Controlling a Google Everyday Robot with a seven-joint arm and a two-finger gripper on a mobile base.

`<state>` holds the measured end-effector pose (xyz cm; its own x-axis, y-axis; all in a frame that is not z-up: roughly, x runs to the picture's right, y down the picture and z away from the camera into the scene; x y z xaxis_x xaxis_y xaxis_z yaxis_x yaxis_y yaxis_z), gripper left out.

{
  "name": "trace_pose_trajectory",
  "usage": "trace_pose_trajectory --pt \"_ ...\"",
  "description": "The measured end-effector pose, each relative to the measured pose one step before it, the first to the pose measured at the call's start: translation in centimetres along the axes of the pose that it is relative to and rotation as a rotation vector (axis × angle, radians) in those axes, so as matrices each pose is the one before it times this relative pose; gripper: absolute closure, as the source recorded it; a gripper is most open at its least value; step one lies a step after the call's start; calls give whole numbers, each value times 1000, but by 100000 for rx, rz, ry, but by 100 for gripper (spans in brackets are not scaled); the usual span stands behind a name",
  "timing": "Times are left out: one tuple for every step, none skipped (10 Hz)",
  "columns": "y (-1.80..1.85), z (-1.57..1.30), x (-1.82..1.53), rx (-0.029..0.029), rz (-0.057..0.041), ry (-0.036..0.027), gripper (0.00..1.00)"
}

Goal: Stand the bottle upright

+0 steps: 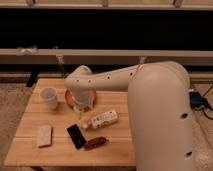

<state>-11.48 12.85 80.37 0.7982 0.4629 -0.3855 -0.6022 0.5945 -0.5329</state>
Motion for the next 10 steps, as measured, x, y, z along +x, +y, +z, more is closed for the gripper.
trace_pose_trajectory --pt "-427 83 610 222 -3176 1456 35" --pt "-28 108 599 -649 -2205 820 35" --pt "-229 -35 543 -175 -1731 228 35" --pt "-108 148 834 -940 -2434 397 35" --pt "288 181 697 -908 -2037 529 35" --pt "359 148 337 -534 -1626 -173 35" --pt "1092 350 6 -672 -3327 -332 35" --pt "1014 309 -242 -588 -2851 -184 35" --pt "730 398 -167 -28 -2558 655 35" --pt "750 720 -191 -103 -2460 1082 35"
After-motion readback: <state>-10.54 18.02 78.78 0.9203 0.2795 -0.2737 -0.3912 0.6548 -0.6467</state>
